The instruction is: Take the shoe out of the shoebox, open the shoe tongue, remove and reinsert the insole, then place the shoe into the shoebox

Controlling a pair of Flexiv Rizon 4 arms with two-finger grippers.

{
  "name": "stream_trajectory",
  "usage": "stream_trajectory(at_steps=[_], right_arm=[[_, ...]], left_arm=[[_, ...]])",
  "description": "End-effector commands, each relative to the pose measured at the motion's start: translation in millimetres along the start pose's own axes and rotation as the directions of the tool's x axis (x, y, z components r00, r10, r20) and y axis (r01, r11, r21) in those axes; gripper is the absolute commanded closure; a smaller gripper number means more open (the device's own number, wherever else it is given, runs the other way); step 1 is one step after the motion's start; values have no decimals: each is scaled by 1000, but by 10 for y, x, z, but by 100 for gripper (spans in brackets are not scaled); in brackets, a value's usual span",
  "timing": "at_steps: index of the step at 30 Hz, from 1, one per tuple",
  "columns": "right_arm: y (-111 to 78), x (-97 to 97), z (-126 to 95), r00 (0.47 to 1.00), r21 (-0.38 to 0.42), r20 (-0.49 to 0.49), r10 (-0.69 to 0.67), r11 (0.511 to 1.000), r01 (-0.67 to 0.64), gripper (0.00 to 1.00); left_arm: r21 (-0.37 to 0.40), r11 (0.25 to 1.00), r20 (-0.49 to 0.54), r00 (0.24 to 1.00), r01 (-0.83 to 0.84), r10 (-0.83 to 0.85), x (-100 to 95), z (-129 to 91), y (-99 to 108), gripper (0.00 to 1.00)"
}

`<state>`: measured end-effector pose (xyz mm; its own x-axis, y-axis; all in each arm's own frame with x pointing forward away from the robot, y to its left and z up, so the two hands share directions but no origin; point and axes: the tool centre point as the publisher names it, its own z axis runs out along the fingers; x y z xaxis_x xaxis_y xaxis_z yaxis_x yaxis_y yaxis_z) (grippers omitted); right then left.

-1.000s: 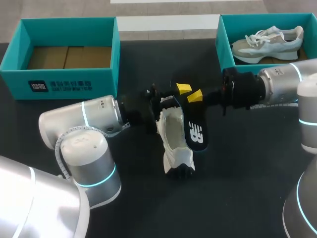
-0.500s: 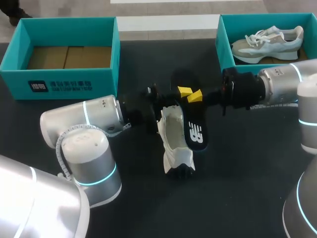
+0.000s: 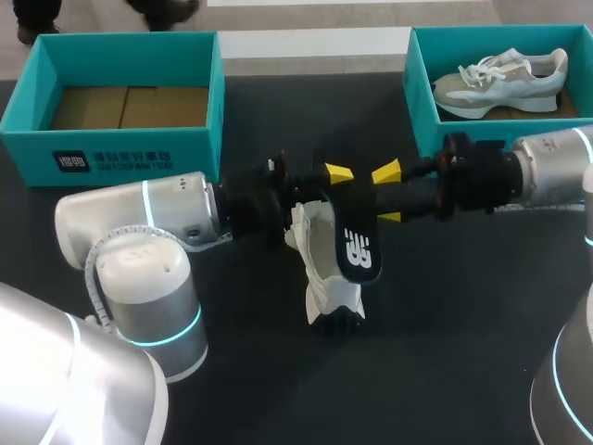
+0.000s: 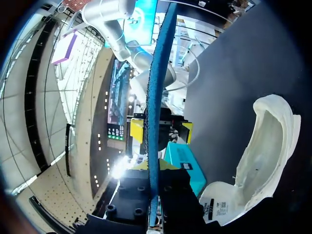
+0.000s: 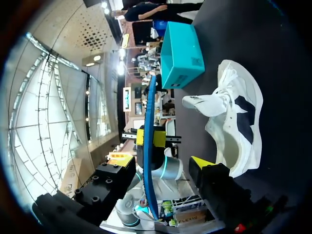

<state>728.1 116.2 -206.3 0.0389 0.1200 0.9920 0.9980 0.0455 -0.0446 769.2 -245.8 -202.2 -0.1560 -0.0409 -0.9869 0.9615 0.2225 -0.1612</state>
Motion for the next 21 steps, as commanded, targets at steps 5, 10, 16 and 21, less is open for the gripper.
stream_trajectory(at_steps=[5,10,16,21], right_arm=[[-182,-13,-311,999,-73,11,-38,997,39,0],[-220,-77,-437,999,-85,33,-35,996,37,0],[-215,-99,-476,997,-99,73,-22,995,29,0],[-215,-99,-476,997,-99,73,-22,995,29,0]], left_arm=[[24,999,-82,996,33,-31,36,-290,-6,100],[3,997,-101,992,81,-80,97,-383,-24,100],[-16,995,-97,991,96,-97,113,-388,-16,100],[-16,995,-97,991,96,-97,113,-388,-16,100]])
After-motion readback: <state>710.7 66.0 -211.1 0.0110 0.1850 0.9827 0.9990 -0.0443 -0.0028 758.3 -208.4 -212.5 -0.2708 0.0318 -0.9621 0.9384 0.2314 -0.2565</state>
